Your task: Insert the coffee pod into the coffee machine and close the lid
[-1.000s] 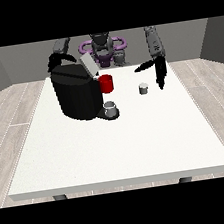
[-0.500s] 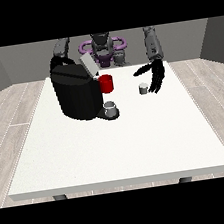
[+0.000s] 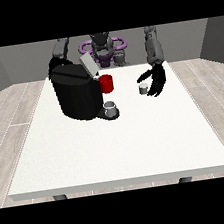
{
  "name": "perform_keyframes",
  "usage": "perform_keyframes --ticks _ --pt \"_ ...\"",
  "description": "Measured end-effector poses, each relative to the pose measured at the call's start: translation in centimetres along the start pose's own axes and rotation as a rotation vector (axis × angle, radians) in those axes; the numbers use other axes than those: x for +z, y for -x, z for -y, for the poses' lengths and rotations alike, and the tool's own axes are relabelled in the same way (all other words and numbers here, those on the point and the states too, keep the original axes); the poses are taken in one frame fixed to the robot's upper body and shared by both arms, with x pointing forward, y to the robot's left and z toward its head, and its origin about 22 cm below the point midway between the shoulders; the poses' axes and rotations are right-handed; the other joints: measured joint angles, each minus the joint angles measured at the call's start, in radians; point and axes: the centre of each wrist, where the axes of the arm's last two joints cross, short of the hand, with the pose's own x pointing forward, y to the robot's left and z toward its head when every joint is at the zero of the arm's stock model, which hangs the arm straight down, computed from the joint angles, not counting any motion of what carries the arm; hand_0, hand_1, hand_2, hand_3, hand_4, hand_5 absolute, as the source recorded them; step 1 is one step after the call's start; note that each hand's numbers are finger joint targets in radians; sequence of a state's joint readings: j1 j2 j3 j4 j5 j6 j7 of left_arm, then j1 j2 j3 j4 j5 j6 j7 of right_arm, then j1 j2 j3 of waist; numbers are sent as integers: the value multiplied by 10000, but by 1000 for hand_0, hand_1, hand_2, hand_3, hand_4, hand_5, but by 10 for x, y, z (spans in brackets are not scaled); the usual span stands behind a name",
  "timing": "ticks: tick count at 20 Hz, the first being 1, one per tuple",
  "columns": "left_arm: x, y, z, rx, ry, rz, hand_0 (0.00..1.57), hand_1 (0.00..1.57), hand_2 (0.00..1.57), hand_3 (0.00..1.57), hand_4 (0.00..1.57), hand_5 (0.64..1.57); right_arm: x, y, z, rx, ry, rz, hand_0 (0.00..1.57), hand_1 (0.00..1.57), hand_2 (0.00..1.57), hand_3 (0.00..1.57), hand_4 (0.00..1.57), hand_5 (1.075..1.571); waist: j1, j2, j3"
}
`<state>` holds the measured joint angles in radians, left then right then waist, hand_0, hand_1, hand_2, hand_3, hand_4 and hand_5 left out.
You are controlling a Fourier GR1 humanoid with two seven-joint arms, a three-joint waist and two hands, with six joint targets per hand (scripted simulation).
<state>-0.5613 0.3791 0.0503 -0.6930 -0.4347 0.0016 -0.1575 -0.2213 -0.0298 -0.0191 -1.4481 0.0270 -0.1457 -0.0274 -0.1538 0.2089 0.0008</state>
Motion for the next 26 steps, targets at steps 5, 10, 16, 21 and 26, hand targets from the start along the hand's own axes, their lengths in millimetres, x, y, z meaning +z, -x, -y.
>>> perform_keyframes --ticks 5,10,16,21,26 --pt "-4 1 -2 -561 -625 211 686 686 849 651 288 1571 5 -3 -10 26 -91 -81 0 0 0 0 520 1571 -180 42 -6" --pt "-12 -7 0 -895 -1074 432 920 920 1042 829 361 1571 3 -1 -11 61 -77 -54 0 0 0 0 515 1571 -172 149 -2" --pt "-14 -8 -1 -1855 -1176 633 1028 1028 1112 890 287 1571 0 2 -3 -181 22 111 0 0 0 0 510 1571 -204 232 12" --pt "-14 -1 -6 -2248 -1109 711 1317 1317 1430 1407 548 1571 4 -1 -3 -325 -48 32 0 0 0 0 429 1571 -290 152 4" --pt "-23 -22 -11 -2156 -556 1595 1400 1400 1423 1364 595 1571 3 10 1 -334 194 -407 0 0 0 0 445 1571 -65 -237 -5"
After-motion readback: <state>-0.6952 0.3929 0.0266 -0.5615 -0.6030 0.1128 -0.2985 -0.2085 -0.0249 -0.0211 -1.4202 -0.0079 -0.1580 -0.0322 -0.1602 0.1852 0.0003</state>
